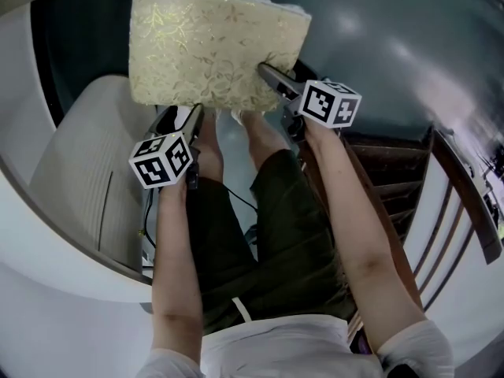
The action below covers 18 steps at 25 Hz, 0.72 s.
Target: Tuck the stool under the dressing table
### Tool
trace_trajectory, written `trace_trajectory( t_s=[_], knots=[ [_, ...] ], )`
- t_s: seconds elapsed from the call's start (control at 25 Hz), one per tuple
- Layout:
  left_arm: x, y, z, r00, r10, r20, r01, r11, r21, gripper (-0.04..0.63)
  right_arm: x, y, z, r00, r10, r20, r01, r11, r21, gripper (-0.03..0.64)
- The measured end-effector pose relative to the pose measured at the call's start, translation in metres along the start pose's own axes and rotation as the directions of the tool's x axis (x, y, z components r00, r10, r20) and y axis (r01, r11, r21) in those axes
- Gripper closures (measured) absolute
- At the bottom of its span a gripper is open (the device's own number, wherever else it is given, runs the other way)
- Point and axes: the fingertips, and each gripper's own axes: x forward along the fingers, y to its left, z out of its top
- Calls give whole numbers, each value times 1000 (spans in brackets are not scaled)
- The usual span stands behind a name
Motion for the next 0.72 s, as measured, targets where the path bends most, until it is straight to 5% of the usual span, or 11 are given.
trace_trajectory(
  t_s=[0.36, 0.72],
  knots=[
    [9, -19, -6, 996, 81, 39, -82, 997, 8, 334, -1, 3, -2, 999, 44, 19, -45, 998, 33, 175],
    [11, -33, -13, 969, 232, 89, -227, 972, -63, 431, 0, 1, -3, 995, 87, 41, -88, 996, 25, 161]
  ],
)
